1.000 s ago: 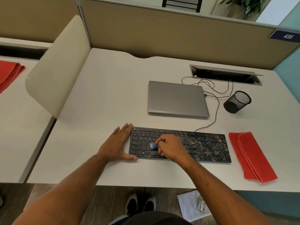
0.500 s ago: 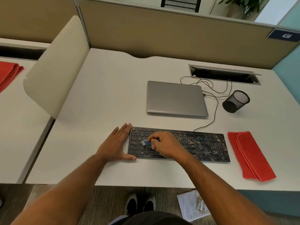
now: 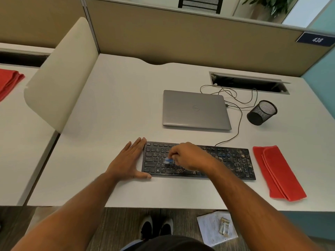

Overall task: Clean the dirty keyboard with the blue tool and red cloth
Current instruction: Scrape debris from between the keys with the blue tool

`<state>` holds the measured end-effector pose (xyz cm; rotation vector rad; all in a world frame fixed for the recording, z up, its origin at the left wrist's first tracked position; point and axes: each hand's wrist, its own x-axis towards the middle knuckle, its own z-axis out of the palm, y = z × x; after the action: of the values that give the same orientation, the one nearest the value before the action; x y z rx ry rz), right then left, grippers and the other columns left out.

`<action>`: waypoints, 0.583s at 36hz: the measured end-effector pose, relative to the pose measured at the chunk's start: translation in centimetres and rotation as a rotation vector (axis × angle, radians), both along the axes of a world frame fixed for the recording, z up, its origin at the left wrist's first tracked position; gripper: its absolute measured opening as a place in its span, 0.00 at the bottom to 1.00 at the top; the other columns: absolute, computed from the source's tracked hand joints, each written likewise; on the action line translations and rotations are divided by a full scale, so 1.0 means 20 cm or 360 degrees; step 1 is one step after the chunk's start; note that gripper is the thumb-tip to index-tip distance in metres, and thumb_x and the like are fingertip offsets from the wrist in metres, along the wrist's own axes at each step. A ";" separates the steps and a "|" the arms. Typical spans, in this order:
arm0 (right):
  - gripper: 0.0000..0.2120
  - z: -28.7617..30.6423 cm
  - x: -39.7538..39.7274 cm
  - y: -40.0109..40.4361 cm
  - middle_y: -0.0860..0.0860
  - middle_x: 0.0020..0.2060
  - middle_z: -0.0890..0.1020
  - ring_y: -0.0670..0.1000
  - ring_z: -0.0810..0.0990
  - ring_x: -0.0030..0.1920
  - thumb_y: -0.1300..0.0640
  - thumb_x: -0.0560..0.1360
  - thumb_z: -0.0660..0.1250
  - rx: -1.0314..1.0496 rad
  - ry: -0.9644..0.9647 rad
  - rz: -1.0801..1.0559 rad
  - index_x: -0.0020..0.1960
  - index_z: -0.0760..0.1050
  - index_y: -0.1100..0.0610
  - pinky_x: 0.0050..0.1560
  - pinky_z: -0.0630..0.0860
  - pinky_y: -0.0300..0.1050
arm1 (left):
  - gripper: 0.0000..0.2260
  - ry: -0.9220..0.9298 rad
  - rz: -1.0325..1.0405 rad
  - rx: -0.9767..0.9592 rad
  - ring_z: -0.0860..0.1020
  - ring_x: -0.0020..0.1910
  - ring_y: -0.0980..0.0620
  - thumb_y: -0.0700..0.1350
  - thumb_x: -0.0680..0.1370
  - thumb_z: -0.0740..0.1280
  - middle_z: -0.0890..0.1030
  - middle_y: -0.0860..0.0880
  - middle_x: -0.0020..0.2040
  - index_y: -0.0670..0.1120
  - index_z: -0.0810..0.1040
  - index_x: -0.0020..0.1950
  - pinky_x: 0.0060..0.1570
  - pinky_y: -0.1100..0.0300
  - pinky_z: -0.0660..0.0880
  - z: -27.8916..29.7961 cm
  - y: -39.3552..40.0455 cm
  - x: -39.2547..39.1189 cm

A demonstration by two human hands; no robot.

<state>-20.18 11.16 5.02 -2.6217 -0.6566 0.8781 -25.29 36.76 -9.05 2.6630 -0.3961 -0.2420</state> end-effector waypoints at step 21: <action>0.11 -0.13 -0.13 -0.03 0.52 0.38 0.85 0.48 0.85 0.34 0.60 0.83 0.60 0.0384 0.0170 -0.0825 0.47 0.80 0.55 0.36 0.82 0.40 | 0.63 0.0013 0.0004 -0.0006 0.35 0.81 0.61 0.82 0.66 0.66 0.40 0.55 0.84 0.50 0.35 0.84 0.81 0.55 0.37 0.01 0.00 0.00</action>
<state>-22.75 10.50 2.39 -2.3367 -0.0367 0.7161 -25.35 36.69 -8.84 2.6575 -0.3905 -0.2508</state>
